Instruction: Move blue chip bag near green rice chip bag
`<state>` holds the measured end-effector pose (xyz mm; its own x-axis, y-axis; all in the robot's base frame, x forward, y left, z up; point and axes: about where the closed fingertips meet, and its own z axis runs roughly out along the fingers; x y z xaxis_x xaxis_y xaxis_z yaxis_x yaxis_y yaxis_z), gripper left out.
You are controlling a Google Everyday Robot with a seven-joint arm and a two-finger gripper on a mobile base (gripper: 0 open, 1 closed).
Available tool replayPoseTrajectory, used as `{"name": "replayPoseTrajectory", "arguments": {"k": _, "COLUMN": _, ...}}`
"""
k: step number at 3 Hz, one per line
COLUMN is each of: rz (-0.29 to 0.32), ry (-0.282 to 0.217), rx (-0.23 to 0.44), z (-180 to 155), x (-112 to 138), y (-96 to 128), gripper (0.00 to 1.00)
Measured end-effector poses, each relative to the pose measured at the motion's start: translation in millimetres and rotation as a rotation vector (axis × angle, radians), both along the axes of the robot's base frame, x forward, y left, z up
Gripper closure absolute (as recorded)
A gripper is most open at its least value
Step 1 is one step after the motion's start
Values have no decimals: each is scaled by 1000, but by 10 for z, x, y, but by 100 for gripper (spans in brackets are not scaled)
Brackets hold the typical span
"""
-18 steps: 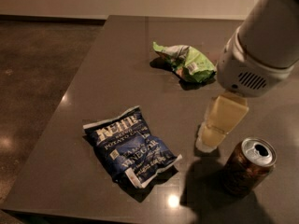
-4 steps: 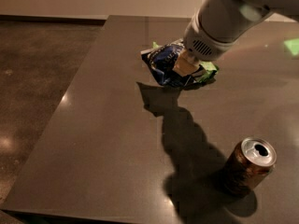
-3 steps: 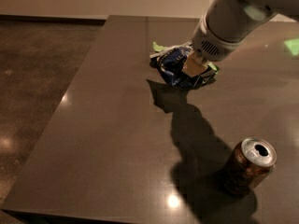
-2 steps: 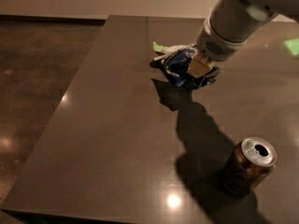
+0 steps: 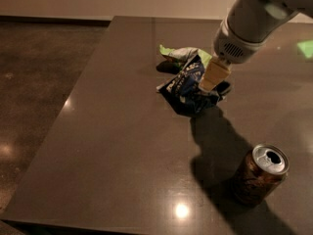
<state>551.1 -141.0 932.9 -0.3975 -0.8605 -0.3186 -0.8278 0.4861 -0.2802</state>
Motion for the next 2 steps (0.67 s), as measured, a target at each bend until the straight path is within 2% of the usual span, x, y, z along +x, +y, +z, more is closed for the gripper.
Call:
{"name": "replayPoseTrajectory", "arguments": {"k": 1, "rz": 2, "ry": 0, "rx": -1, "z": 0, "x": -4, "y": 7, "gripper": 0}}
{"name": "replayPoseTrajectory", "arguments": {"k": 2, "rz": 2, "ry": 0, "rx": -1, "z": 0, "x": -4, "y": 7, "gripper": 0}}
